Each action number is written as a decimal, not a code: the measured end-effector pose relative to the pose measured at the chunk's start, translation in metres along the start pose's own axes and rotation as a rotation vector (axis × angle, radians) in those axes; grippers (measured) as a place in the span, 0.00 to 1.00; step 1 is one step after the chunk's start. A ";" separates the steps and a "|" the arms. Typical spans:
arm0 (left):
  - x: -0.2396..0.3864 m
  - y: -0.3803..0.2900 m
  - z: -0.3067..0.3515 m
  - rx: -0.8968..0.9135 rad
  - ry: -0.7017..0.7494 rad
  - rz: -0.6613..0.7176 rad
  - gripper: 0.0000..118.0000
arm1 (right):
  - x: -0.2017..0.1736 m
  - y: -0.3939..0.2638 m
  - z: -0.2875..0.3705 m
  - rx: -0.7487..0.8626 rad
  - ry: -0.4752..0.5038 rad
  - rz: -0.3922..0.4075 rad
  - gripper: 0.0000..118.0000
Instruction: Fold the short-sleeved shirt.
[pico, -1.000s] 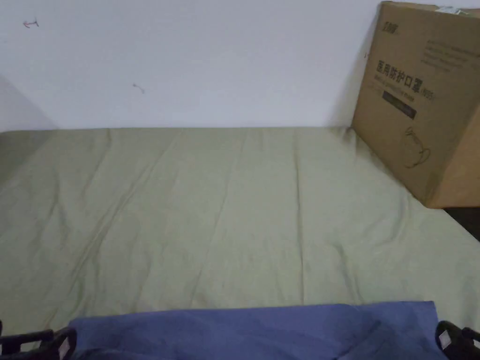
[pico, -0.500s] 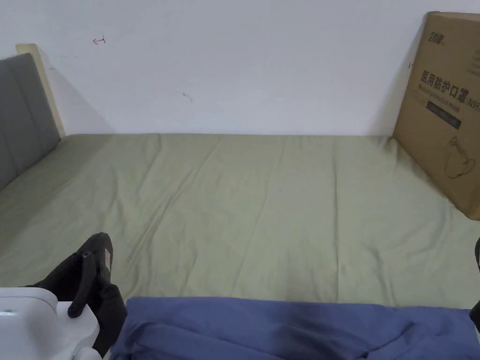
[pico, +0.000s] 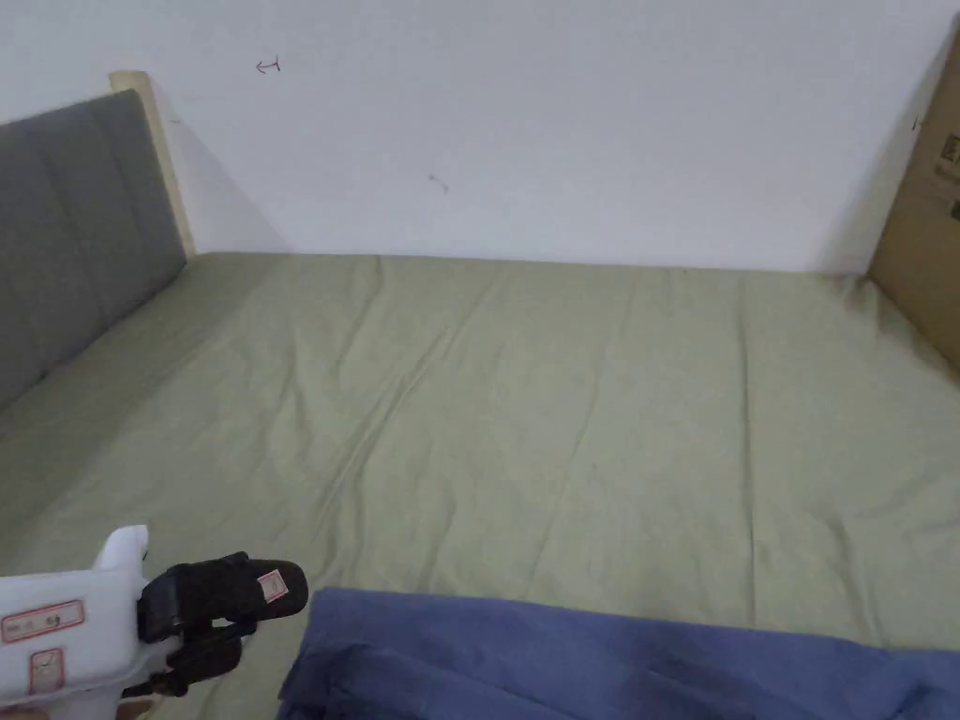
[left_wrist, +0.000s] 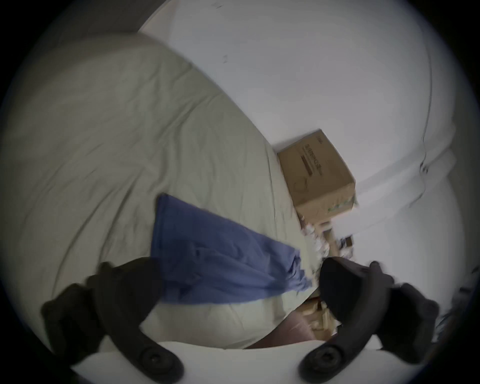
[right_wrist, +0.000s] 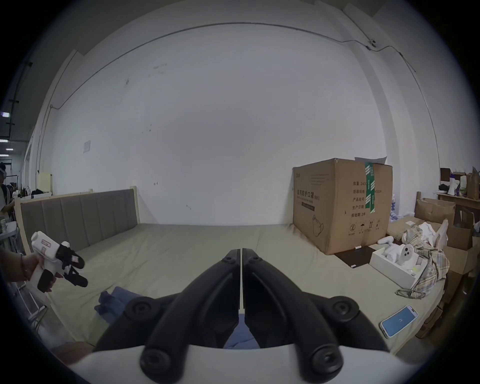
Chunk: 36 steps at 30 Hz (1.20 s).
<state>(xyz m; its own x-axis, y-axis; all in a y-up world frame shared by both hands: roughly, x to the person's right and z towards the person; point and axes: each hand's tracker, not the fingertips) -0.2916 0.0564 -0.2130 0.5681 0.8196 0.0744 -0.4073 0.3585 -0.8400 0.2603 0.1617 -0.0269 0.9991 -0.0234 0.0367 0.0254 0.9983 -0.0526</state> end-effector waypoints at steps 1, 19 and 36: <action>-0.015 0.007 0.000 0.081 -0.032 0.036 0.98 | -0.002 -0.001 -0.002 -0.004 0.002 0.004 0.01; -0.083 -0.019 -0.125 -0.101 -0.078 0.204 0.06 | -0.020 -0.013 -0.033 -0.145 0.060 -0.025 0.01; 0.053 -0.022 -0.027 -0.021 0.711 -0.419 0.07 | -0.011 -0.012 -0.023 -0.185 0.112 -0.084 0.01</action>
<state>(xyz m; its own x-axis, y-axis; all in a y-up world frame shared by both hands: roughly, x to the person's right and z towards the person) -0.2335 0.0798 -0.2046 0.9899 0.1384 0.0314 -0.0517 0.5577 -0.8284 0.2499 0.1486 -0.0494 0.9906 -0.1225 -0.0614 0.1047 0.9659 -0.2368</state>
